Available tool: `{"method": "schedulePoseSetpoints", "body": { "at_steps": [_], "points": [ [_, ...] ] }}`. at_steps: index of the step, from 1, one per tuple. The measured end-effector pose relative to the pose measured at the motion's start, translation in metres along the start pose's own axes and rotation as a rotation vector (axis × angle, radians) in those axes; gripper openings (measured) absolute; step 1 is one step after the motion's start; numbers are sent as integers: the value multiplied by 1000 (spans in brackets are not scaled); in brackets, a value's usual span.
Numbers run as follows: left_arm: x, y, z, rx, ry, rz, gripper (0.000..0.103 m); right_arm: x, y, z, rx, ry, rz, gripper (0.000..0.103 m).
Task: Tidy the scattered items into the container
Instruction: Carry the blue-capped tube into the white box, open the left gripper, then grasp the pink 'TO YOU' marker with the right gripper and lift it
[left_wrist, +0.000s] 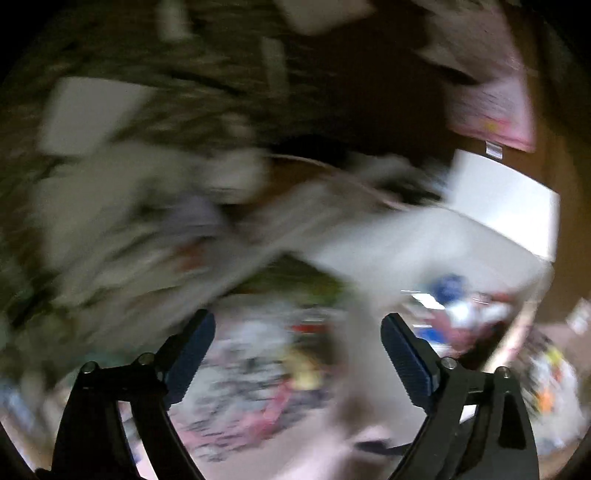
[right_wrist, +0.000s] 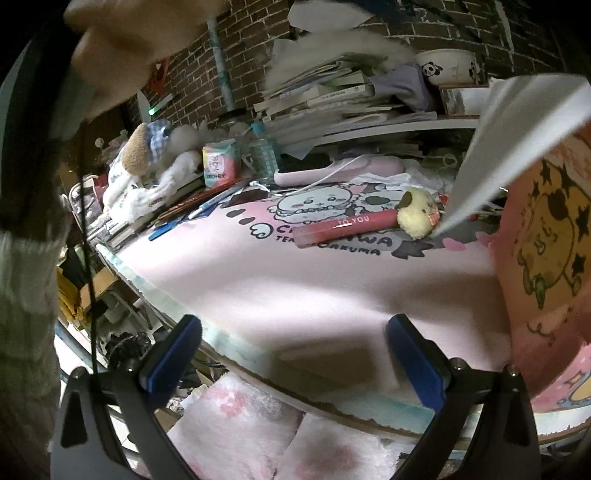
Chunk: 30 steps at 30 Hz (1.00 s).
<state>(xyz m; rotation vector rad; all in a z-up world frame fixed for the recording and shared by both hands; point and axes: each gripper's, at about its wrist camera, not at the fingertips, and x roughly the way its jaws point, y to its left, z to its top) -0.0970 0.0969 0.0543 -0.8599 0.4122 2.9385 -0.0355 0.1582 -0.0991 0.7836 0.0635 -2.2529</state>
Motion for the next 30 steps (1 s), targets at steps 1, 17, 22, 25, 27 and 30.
{"method": "schedulePoseSetpoints", "body": {
  "at_steps": [1, 17, 22, 25, 27, 30],
  "points": [
    [-3, 11, -7, -21, -2, 55, 96, 2, 3, 1, -5, 0, -10, 100],
    [-34, 121, -122, -318, 46, 230, 96, 66, 28, 42, 32, 107, -229, 100],
    [-35, 129, -127, -347, 26, 184, 96, 89, 18, 56, 72, 131, -313, 100],
    [-33, 130, -127, -345, 23, 177, 96, 95, 13, 63, 99, 129, -328, 100],
    [-32, 129, -126, -342, 23, 172, 96, 97, 12, 66, 110, 132, -342, 99],
    [-33, 125, -124, -326, 17, 159, 96, 98, 12, 68, 102, 136, -354, 88]
  ]
}}
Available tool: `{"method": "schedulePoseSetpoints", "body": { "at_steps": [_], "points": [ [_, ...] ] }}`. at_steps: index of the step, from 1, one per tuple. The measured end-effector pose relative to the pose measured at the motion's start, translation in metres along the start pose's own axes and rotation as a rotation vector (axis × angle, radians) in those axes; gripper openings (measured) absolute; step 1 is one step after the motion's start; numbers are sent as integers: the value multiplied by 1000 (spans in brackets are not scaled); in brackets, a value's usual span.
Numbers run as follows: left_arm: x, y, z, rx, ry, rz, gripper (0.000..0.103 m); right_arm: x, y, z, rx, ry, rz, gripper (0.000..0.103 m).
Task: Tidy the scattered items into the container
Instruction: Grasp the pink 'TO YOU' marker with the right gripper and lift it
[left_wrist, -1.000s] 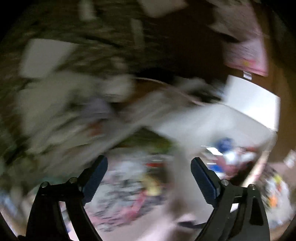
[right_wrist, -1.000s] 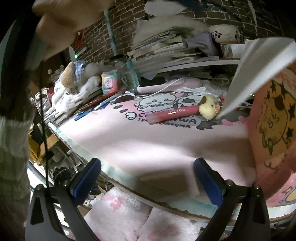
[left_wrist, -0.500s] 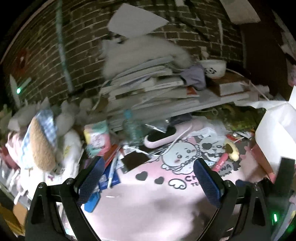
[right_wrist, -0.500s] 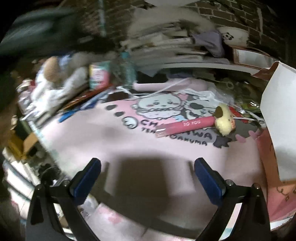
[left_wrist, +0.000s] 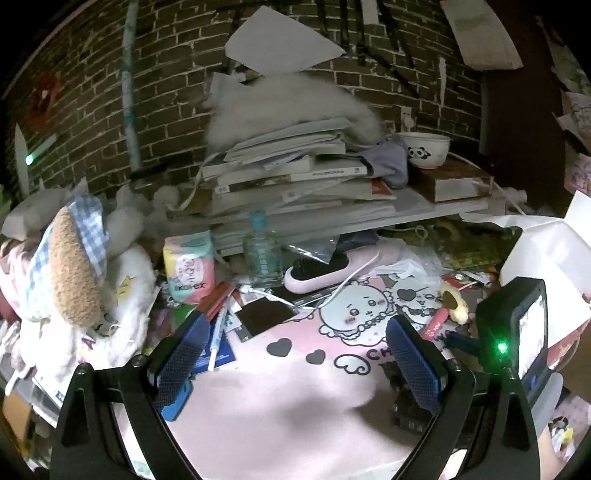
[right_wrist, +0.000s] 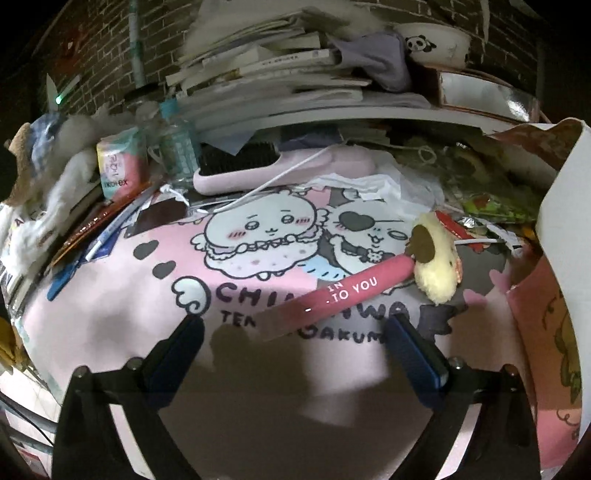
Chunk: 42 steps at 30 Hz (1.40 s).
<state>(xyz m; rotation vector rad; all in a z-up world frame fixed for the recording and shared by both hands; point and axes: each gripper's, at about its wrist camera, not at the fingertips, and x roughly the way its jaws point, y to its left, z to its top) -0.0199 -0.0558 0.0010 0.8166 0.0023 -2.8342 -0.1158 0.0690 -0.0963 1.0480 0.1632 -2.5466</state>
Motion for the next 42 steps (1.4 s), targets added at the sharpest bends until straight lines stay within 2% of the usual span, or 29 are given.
{"method": "schedulePoseSetpoints", "body": {
  "at_steps": [5, 7, 10, 15, 18, 28, 33, 42],
  "points": [
    [-1, -9, 0, 34, -4, 0, 96, -4, -15, 2, 42, -17, 7, 63],
    [-1, -12, 1, 39, -4, -3, 96, -7, -22, 0, 56, -23, 15, 48],
    [-1, -16, 1, 45, -3, -9, 96, -13, -28, -4, 55, -25, 24, 33],
    [-1, -23, 1, 57, 1, -22, 96, -24, -36, -16, 44, -37, 18, 19],
    [1, -26, -1, 67, 7, -24, 96, -30, -39, -25, 38, -60, -1, 15],
    [8, -31, -4, 70, 28, -32, 96, -49, -46, -52, 29, -142, 32, 15],
    [11, -31, -5, 66, 33, -35, 96, -46, -41, -58, -13, -201, 23, 16],
    [14, -32, -7, 66, 46, -30, 96, -42, -43, -68, -9, -318, 53, 15]
  ]
}}
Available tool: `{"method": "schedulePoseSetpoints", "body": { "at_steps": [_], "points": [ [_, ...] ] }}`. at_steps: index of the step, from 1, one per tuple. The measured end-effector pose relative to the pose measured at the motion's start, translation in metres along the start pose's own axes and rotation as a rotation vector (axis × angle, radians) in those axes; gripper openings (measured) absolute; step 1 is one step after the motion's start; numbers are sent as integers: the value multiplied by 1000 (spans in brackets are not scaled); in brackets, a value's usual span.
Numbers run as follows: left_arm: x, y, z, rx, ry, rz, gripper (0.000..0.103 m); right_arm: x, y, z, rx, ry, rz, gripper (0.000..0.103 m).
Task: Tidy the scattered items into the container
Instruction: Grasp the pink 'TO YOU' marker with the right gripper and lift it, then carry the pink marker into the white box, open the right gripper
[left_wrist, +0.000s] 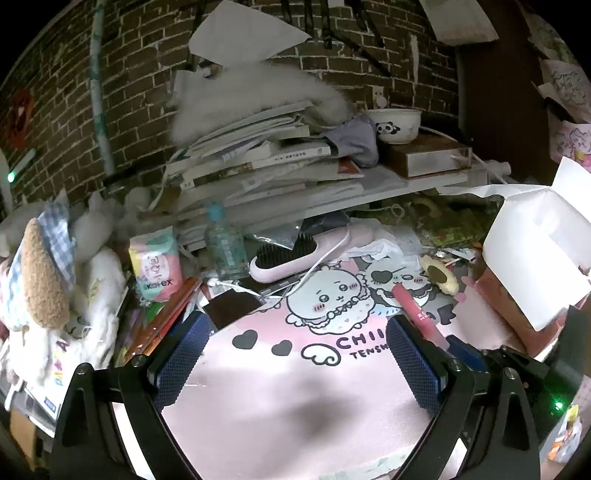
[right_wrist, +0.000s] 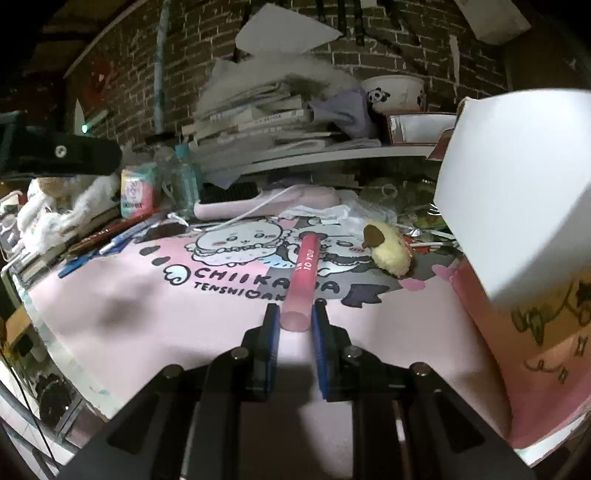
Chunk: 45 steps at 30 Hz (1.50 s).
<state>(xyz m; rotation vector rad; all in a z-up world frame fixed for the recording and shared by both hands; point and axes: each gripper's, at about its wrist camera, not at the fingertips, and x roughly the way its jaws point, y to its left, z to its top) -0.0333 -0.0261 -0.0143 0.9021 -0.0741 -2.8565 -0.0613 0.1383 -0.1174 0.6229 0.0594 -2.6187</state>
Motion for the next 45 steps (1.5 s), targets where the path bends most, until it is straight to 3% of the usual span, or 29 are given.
{"method": "schedulePoseSetpoints", "body": {
  "at_steps": [11, 16, 19, 26, 29, 31, 33, 38, 45],
  "points": [
    [3, -7, -2, 14, 13, -5, 96, -45, 10, -25, -5, -20, 33, 15],
    [5, -6, -1, 15, 19, 3, 96, -37, 16, -28, -41, -67, 22, 24],
    [6, -4, -1, 13, 20, 1, 96, -26, 18, -25, -48, -91, 18, 36],
    [9, -1, -1, 14, 26, 9, 96, -11, 17, -26, -37, -171, -11, 36],
    [8, -1, -1, 14, 27, 11, 96, -8, 18, -28, -50, -215, -34, 31],
    [8, -1, -1, 14, 26, 9, 96, -7, 18, -28, -55, -228, -39, 18],
    [8, -1, -1, 14, 26, 8, 96, -6, 18, -27, -57, -222, -36, 14],
    [6, -1, -2, 13, 22, 5, 96, -9, 15, -25, -53, -207, -25, 14],
    [4, -1, -2, 15, 25, 10, 96, -39, 20, -3, -87, -287, 0, 14]
  ]
}}
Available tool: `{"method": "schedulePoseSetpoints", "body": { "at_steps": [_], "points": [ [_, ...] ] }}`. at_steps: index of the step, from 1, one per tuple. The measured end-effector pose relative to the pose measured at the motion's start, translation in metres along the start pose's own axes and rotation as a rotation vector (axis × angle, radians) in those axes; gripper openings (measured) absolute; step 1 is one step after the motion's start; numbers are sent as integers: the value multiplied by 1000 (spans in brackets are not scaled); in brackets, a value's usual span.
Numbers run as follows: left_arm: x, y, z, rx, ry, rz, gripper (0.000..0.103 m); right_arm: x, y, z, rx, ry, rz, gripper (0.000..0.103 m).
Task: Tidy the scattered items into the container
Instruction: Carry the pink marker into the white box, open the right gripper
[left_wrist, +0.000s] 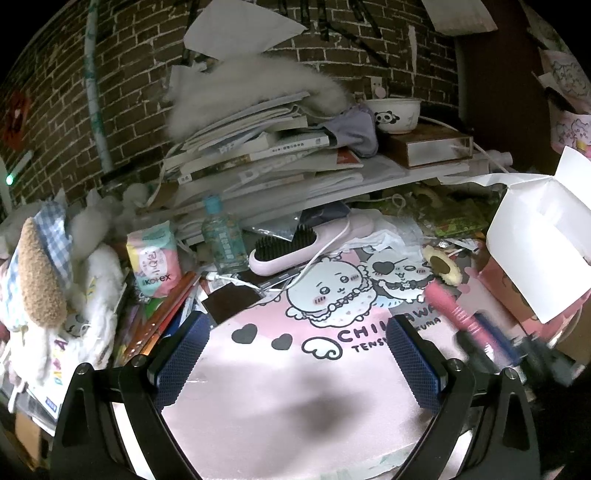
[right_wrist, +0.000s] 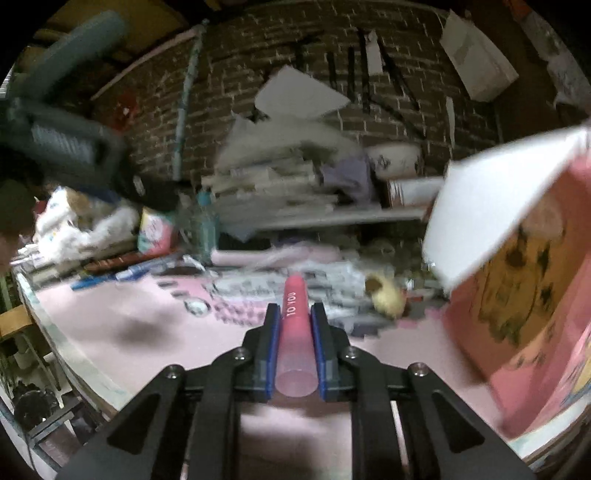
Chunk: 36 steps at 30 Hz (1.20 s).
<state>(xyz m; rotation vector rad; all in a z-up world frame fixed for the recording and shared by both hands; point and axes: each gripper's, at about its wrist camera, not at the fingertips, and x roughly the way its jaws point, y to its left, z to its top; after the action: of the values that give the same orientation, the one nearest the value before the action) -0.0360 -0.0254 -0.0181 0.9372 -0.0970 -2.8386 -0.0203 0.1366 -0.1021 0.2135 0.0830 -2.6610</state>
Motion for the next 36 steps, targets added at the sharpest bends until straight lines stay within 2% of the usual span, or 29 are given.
{"method": "schedulePoseSetpoints", "body": {
  "at_steps": [6, 8, 12, 15, 17, 23, 29, 36],
  "points": [
    [0, -2, 0, -3, 2, -20, 96, -35, -2, 60, -77, -112, 24, 14],
    [2, -5, 0, 0, 2, -31, 96, -44, -14, 80, -77, -106, 24, 14],
    [5, -12, 1, 9, 5, -47, 96, -59, -66, 118, -37, -25, -20, 14],
    [7, -18, 3, 17, 6, -58, 96, -63, -105, 138, -50, 83, -75, 14],
    [8, -21, 3, 22, 7, -63, 96, -59, -130, 147, -64, 188, -105, 14],
    [14, -27, 2, 24, 22, -75, 96, -26, -186, 141, -84, 506, -141, 14],
    [18, -29, 1, 29, 32, -78, 96, 2, -202, 126, -127, 683, -181, 14],
    [18, -31, 0, 33, 32, -90, 96, 32, -195, 123, -183, 899, -152, 14]
  ]
}}
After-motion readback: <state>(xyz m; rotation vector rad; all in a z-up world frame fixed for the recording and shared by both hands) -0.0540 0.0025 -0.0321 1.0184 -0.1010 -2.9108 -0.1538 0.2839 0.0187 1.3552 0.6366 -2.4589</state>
